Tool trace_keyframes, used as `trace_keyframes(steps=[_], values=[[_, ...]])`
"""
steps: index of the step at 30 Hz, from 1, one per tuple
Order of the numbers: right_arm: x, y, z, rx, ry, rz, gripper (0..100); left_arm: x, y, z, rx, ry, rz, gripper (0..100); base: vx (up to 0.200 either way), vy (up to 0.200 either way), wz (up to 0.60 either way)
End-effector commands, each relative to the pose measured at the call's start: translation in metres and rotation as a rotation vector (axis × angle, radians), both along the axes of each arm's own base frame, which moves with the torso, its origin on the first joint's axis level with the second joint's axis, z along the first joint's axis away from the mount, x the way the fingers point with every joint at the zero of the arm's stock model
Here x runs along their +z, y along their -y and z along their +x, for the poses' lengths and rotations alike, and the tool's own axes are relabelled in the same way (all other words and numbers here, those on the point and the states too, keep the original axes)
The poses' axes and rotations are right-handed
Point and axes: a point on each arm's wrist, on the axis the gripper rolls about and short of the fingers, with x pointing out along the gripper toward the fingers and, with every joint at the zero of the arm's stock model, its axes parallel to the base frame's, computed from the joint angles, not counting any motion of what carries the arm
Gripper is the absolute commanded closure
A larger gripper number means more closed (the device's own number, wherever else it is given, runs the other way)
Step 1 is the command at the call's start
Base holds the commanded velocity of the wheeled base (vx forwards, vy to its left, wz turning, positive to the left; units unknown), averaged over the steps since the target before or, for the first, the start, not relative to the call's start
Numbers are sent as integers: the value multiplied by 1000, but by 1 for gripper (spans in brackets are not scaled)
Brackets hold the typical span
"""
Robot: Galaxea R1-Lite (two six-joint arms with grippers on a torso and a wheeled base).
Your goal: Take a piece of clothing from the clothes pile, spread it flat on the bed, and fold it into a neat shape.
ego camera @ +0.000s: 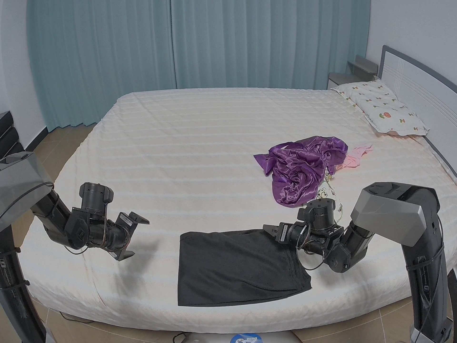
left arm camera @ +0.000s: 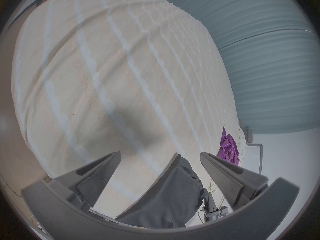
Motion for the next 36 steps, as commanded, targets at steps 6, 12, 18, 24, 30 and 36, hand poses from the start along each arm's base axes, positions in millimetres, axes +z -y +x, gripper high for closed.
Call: trace_keyframes(steps=[6,12,18,24,30,36], values=[[8,12,-1,-27,9,5,100,0,0,1,1,0,-2,0,0,0,0],[9,25,2,-66,18,15,100,0,0,1,1,0,-2,0,0,0,0],[4,34,3,-87,2,9,100,0,0,1,1,2,-2,0,0,0,0],[2,40,5,-103,-4,5,100,0,0,1,1,2,-2,0,0,0,0],[1,43,7,-111,-4,5,100,0,0,1,1,2,-2,0,0,0,0],[0,46,8,-114,-12,4,0,0,0,1,1,2,-2,0,0,0,0]])
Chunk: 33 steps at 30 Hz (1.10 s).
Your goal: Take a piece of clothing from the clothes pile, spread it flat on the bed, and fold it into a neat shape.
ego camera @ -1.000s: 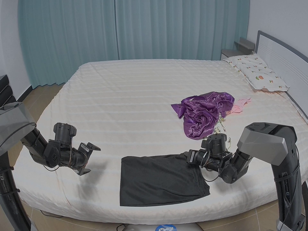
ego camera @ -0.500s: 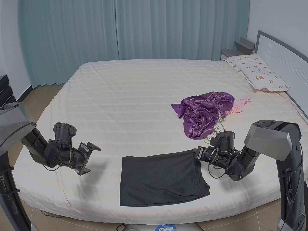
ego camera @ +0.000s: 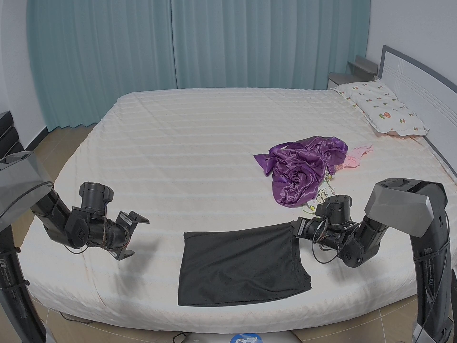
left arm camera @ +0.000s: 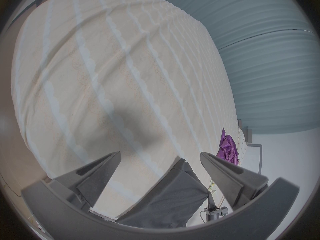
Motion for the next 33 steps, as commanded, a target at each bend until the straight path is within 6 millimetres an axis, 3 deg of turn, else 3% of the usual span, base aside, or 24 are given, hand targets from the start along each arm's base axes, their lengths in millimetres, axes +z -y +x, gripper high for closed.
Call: trace_keyframes(steps=[1,5,6,9,10,11,13,14,22,33], values=[[0,1,0,-3,7,3,0,0,0,0,-1,-1,0,0,0,0,0],[12,4,-2,-7,25,11,0,-1,0,0,-1,-3,0,0,0,0,0],[30,10,-12,-3,32,16,0,-1,0,0,-1,-3,0,0,0,0,0],[43,14,-37,53,0,34,0,-1,0,0,-1,-3,0,0,0,0,0],[43,14,-37,53,0,34,0,-1,0,0,-1,-3,0,0,0,0,0],[46,18,-61,94,-46,33,0,-1,0,0,-1,-3,0,0,0,0,0],[46,18,-61,94,-46,33,0,-1,0,0,-1,-3,0,0,0,0,0],[44,20,-85,127,-87,26,0,0,0,0,1,-2,-1,0,0,0,0],[34,23,-121,161,-113,14,0,1,-1,0,1,-2,-11,0,0,0,0],[29,19,-137,192,-140,1,0,1,-1,-4,-1,-10,-13,0,0,18,0]])
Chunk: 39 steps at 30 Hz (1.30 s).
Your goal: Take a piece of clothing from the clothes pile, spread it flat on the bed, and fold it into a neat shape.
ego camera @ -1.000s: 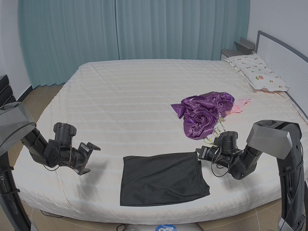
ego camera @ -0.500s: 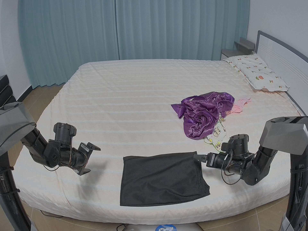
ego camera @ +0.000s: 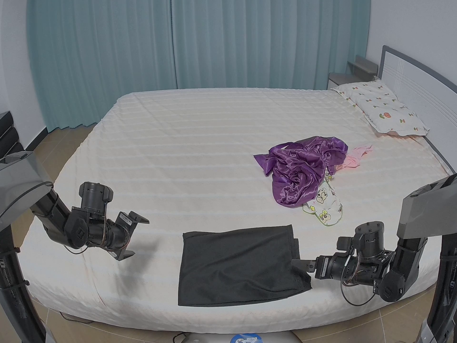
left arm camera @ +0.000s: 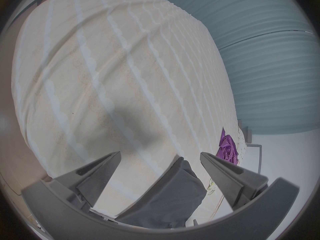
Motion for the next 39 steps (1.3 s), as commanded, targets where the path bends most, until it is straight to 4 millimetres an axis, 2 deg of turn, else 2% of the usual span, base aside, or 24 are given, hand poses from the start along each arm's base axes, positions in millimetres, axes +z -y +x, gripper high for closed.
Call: trace_keyframes(steps=[1,11,18,29,36,37,39], values=[[-1,-3,-5,19,-7,-4,0,0,-1,-1,1,0,-1,0,0,200,0],[-7,-7,-11,41,-35,-23,0,0,-1,-2,4,-3,0,0,0,200,0],[-14,-4,-17,49,-70,-55,0,-1,-1,-2,0,-5,3,0,0,0,0],[-20,15,-27,23,-114,-105,0,-2,0,-2,-3,-7,6,0,0,0,0],[-25,19,-34,38,-142,-137,0,-2,0,-2,-3,-7,6,0,0,0,0],[-26,19,-33,37,-144,-137,100,-2,0,-2,-3,-7,6,0,0,0,0],[-26,19,-33,36,-144,-136,100,-2,0,-2,-3,-7,6,0,0,0,0]])
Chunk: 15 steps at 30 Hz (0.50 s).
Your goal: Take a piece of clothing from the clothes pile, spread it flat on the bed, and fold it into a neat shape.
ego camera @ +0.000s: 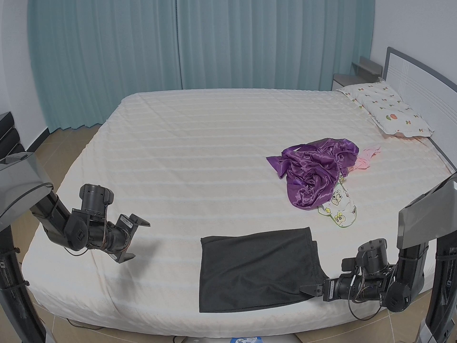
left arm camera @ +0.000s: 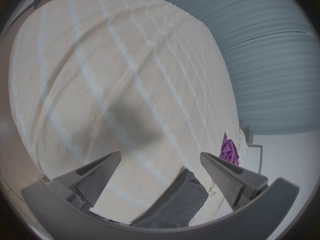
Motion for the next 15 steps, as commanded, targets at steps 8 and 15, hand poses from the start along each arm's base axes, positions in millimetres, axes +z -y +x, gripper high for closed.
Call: trace_keyframes(steps=[8,15], values=[[-1,5,-11,-1,-19,-8,100,-1,0,0,1,-3,0,0,0,0,0],[-2,13,-21,-17,-27,-13,100,-1,0,0,-1,-3,0,0,0,0,0]])
